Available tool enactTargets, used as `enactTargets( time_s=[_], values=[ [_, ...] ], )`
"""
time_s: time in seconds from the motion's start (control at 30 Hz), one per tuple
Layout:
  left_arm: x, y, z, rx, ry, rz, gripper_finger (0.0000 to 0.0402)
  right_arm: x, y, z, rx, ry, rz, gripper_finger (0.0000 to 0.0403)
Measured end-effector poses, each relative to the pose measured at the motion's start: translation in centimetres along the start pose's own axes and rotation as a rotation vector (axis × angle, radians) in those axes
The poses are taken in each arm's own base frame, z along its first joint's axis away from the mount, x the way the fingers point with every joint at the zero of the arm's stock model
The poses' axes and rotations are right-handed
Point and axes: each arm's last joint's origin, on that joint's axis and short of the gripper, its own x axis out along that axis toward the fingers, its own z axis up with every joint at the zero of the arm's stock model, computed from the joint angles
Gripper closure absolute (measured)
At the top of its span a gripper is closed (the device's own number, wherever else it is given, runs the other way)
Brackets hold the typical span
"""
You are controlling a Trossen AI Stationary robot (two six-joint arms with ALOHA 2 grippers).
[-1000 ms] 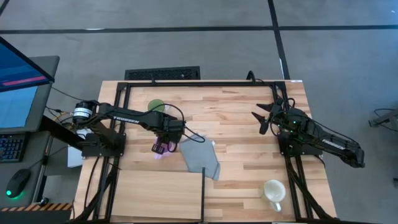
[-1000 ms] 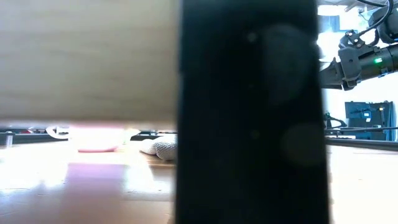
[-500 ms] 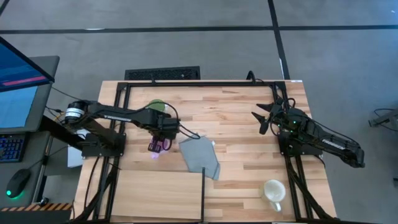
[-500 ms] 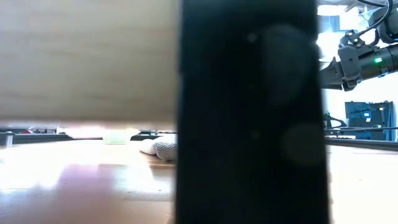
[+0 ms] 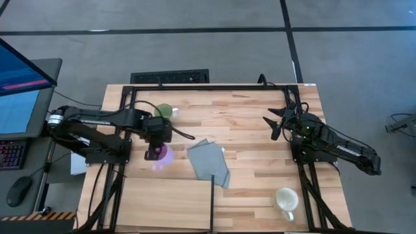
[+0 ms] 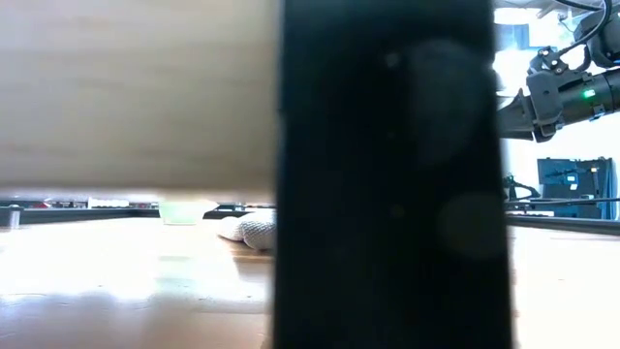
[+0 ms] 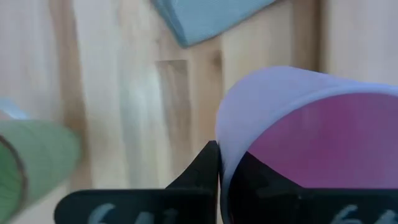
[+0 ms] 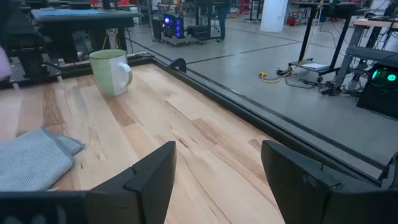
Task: Stack small to large cups/mugs on shelf
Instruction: Put the pink mug on the shelf
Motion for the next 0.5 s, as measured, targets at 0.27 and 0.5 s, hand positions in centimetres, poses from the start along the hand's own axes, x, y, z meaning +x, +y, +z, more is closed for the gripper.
enactTargets(
  time_s=[0.27,0.5],
  values=[
    [-1.4,-2.6,-1.6,-0.055,0.022,-0.086,0.0400,0.0,0.0,0.0,0.065,0.001,0.000,0.0143],
    [-1.3,-5.2,-2.6,-0.095,0.113,-0.108,0.0400,0.0,0.0,0.0,0.134,0.001,0.000,0.0143]
  ],
)
